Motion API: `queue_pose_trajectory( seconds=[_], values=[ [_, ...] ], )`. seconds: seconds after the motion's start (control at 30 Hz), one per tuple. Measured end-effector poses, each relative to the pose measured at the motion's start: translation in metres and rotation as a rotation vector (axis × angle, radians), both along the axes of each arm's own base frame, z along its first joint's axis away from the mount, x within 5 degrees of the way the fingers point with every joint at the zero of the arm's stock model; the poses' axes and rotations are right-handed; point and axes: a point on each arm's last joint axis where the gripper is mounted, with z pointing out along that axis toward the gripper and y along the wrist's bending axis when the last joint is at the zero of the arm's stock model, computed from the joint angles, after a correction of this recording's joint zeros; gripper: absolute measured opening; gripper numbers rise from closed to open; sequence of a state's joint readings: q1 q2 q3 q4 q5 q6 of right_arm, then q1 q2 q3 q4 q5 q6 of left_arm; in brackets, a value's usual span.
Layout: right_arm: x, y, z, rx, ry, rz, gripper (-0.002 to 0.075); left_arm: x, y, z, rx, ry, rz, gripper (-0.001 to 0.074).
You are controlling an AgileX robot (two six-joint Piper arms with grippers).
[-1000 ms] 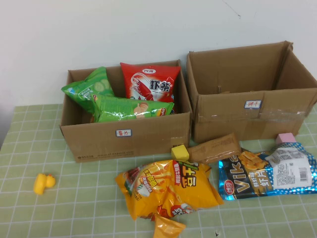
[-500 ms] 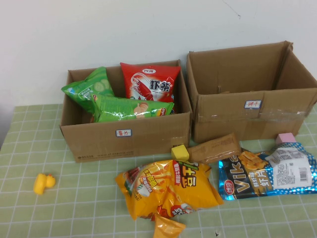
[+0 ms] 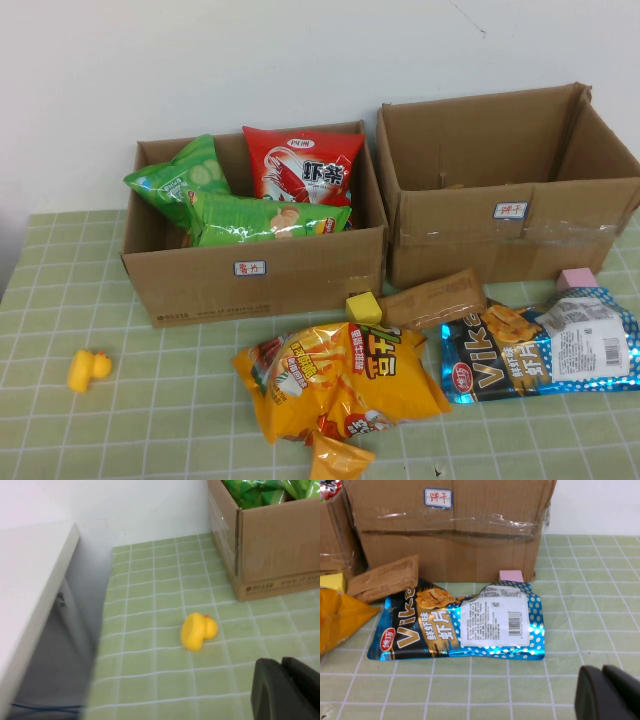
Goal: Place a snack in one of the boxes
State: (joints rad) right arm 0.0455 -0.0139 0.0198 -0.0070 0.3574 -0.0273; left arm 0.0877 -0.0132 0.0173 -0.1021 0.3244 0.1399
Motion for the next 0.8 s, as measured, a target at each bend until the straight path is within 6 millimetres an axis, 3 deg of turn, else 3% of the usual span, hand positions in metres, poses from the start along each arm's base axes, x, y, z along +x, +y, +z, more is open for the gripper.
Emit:
queue_pose_trajectory(
  seconds=[0.07,0.2,0.3,0.67,0.73,0.8],
  values=[
    [0.0,0.0,0.0,0.0,0.0,0.0,-0.0002,0.001,-0.003,0.002,-0.137,-0.028,0.008,-0.0003],
    [0.0,0.0,0.0,0.0,0.0,0.0,-0.0002,0.002,-0.014,0.008,-0.829,-0.076,0.038,-0.0003],
    [0.0,0.0,0.0,0.0,0.0,0.0,-0.0002,0.003,-0.016,0.015,-1.115,-0.118,0.046,-0.0003],
    [0.0,0.0,0.0,0.0,0.0,0.0,-0.0002,0.003,-0.012,0.023,-1.289,-0.21,0.074,-0.0003],
    [0.0,0.0,0.0,0.0,0.0,0.0,-0.0002,0.003,-0.014,0.024,-1.249,-0.19,0.044,-0.0003],
    [0.0,0.0,0.0,0.0,0.0,0.0,-0.0002,-0.001,-0.021,0.039,-1.056,-0.178,-0.067,-0.0003]
  ],
)
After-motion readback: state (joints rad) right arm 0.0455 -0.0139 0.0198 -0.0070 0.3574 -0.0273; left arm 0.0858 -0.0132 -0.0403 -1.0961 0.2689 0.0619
